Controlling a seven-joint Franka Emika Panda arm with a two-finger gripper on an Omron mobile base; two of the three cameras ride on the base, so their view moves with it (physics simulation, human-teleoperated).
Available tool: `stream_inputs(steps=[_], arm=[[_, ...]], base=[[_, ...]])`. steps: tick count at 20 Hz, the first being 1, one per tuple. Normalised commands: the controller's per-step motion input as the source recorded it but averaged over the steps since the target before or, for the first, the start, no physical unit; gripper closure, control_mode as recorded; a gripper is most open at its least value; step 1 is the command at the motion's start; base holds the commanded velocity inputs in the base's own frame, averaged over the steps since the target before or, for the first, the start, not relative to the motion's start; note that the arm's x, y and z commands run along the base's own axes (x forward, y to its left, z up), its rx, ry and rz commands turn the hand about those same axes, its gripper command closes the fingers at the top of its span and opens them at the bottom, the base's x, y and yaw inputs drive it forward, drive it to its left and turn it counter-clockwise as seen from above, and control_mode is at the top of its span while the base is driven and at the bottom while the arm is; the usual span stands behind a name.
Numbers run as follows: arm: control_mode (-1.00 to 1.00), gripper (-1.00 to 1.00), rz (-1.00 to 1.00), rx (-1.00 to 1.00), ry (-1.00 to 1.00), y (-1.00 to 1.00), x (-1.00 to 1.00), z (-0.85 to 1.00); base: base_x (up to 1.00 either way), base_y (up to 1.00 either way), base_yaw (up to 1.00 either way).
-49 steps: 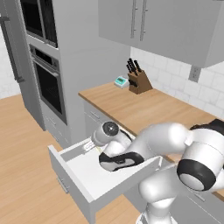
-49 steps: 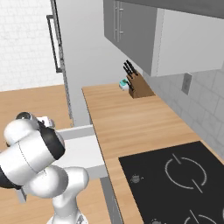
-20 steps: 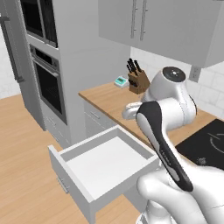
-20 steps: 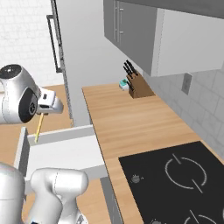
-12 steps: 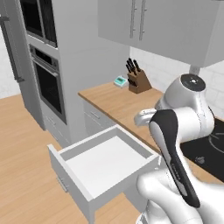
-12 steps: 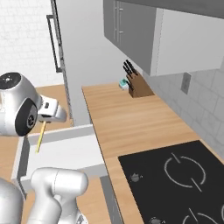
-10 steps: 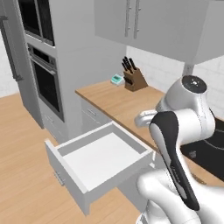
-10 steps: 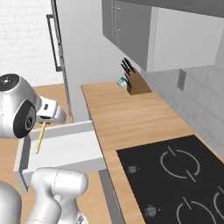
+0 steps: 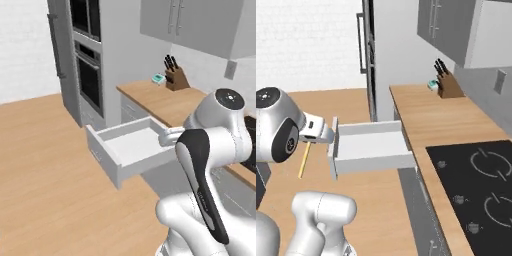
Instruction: Take a straw from the drawer in front and place it inside the glass cup on the dining counter.
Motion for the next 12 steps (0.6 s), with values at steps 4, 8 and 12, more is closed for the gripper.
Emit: stream_inputs(steps=[4, 8, 12], arm=[[1.00, 1.00, 0.00, 0.00, 0.00, 0.00, 0.00, 0.00], [1.00, 1.00, 0.00, 0.00, 0.00, 0.00, 0.00, 0.00], [1.00, 1.00, 0.00, 0.00, 0.00, 0.00, 0.00, 0.00]], base=[[-0.28, 0.69, 0.77], [-0.21, 0.50, 0.74], [0.07, 0.18, 0.57]])
